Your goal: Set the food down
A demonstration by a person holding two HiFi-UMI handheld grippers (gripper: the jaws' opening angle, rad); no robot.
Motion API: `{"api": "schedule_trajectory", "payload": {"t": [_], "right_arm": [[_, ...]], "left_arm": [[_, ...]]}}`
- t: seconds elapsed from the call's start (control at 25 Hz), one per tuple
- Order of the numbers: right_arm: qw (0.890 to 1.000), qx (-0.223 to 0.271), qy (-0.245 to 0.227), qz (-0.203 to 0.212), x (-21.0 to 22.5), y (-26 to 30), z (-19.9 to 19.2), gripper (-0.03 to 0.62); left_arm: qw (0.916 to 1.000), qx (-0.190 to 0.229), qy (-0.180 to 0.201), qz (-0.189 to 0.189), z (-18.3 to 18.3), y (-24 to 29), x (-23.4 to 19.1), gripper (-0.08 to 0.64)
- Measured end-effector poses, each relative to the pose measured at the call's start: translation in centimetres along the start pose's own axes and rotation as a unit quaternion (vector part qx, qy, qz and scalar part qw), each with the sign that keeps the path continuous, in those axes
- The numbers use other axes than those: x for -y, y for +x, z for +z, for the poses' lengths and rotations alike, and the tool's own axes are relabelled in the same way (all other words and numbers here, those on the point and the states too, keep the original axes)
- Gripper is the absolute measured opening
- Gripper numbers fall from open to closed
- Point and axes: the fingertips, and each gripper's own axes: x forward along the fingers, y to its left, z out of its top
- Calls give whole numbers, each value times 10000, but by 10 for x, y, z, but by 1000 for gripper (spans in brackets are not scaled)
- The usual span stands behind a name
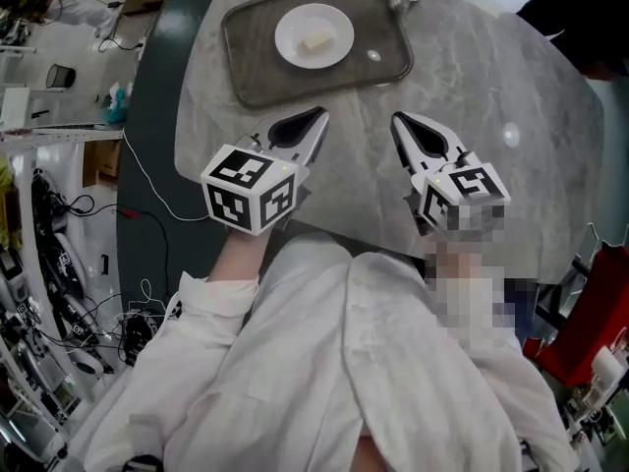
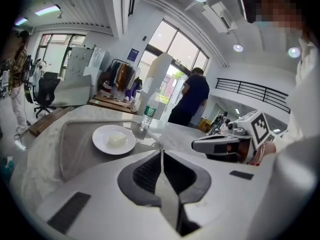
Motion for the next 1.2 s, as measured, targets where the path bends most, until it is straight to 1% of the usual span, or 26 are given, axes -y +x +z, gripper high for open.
{"api": "schedule_trajectory", "payload": {"t": [0.28,0.52,0.8,0.96,1.2], "right_arm": [[9998,112,-67,160,-15,-36,-14,3],[9992,127,-195,318,-22,-62,-22,3],[9986,111,-193,484,-28,-81,-32,3],[9984,126,-178,526,-34,-83,-37,3],[9982,172,-135,558,-50,-81,-36,3]], "left_arm": [[9997,229,39,-77,-11,-18,41,25],[9993,355,68,-61,-23,-26,67,23],[9992,376,67,-135,-33,-32,99,23],[9992,339,68,-188,-38,-36,107,23],[9990,312,-57,-313,-41,-46,112,23]]}}
